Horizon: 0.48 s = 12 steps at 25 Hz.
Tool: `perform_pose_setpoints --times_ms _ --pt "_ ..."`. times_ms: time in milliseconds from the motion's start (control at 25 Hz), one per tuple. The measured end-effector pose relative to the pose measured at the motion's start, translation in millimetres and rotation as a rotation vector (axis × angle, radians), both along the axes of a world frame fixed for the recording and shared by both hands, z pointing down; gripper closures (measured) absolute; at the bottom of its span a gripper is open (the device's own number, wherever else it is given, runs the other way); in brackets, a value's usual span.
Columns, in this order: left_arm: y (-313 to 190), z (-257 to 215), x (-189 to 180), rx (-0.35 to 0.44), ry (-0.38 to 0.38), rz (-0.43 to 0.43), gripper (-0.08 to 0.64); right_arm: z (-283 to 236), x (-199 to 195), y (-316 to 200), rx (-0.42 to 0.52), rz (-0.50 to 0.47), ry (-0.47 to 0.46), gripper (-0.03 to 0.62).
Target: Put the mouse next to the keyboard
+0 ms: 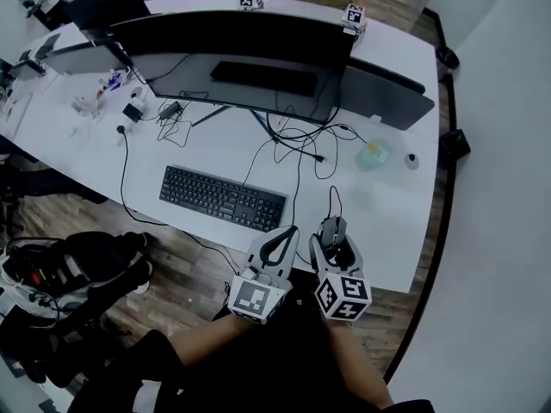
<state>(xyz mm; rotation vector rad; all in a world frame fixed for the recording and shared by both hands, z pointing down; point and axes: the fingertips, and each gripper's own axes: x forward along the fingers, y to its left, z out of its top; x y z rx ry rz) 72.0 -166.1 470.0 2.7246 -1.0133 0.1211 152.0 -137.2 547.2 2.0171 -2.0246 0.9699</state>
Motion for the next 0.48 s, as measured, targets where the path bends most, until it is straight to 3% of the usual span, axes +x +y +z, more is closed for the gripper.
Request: perform_pose_setpoints --times_ms 320,480 --pt "-15 22 12 -0.039 -0.036 0.001 0.557 36 4 -24 -0.08 -0.026 -0.034 0.276" --pt "-21 42 13 -0.099 -0.058 0.002 0.557 52 6 -36 -0.104 -0.058 -0.018 0.276"
